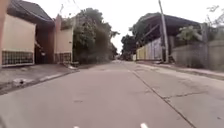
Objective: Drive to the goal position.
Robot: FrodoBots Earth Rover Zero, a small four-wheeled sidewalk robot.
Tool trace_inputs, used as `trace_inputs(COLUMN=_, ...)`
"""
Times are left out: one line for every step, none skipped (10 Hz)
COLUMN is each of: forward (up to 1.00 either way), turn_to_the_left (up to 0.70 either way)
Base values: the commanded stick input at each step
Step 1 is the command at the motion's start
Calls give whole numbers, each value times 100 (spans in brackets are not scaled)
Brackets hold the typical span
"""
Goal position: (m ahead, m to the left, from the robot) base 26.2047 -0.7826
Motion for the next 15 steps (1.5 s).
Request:
trace_inputs(forward=70, turn_to_the_left=11)
trace_inputs(forward=70, turn_to_the_left=24)
trace_inputs(forward=70, turn_to_the_left=25)
trace_inputs(forward=70, turn_to_the_left=4)
trace_inputs(forward=70, turn_to_the_left=1)
trace_inputs(forward=70, turn_to_the_left=0)
trace_inputs(forward=70, turn_to_the_left=0)
trace_inputs(forward=70, turn_to_the_left=0)
trace_inputs(forward=70, turn_to_the_left=0)
trace_inputs(forward=70, turn_to_the_left=0)
trace_inputs(forward=70, turn_to_the_left=0)
trace_inputs(forward=70, turn_to_the_left=0)
trace_inputs(forward=70, turn_to_the_left=0)
trace_inputs(forward=70, turn_to_the_left=0)
trace_inputs(forward=70, turn_to_the_left=0)
